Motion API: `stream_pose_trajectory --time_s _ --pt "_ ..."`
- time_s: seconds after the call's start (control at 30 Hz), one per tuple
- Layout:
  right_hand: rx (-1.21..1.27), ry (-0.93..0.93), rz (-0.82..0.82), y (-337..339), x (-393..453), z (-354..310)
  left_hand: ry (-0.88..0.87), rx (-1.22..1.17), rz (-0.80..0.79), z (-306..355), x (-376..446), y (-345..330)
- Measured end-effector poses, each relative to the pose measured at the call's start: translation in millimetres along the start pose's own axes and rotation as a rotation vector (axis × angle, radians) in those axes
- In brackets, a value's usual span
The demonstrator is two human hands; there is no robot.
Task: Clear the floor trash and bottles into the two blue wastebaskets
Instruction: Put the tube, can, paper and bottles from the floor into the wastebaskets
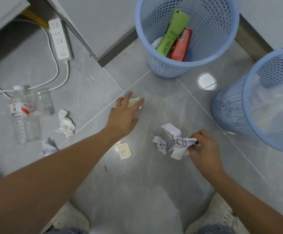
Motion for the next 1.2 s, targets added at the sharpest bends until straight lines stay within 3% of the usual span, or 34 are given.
stream_pose_trajectory --time_s 0.27,0.37,0.53,0.63,0.73,0.87,0.97,1.1,1.2 --pt "0.082 0.025 0.005 12 -9 3 -0.037 0.117 -0.034 3 31 -28" --pt "0.124 0.055 -0.019 14 -18 1 -0.008 -0.014 -0.079 -14 4 -43" --pt "0.158 0.192 -0.35 -20 -35 -32 0.1 -0.232 -0.009 -35 -67 -57" --pt "0.145 0.163 -0.451 -58 -32 -41 0.112 -0.297 -0.141 -27 -108 -89" --pt "0.129 0.045 -0.404 -90 -19 -33 0.197 -0.289 -0.24 -22 -119 -118" --pt "0.023 -0.069 -0.32 -114 -5 -15 0.245 -0.242 -0.163 -18 -103 -123" --pt "-0.067 -0.02 -0.278 -121 -4 -9 0.201 -0.155 -0.148 -17 -98 -121" --pt "0.023 0.043 -0.191 -94 -13 -22 0.2 -0.2 -0.147 -25 -106 -105" --pt "0.111 0.066 -0.1 -36 -30 -45 0.132 -0.283 -0.07 8 -121 -60"
Point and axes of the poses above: each hand's wrist, its own x-axis towards the middle knuckle, its own y-axis out of the back of the hand, z = x × y, the point moved 6 cm from there along x, towards the middle knuckle, and after that the axes turned 12 degrees about -z, right-handed, at the moved point
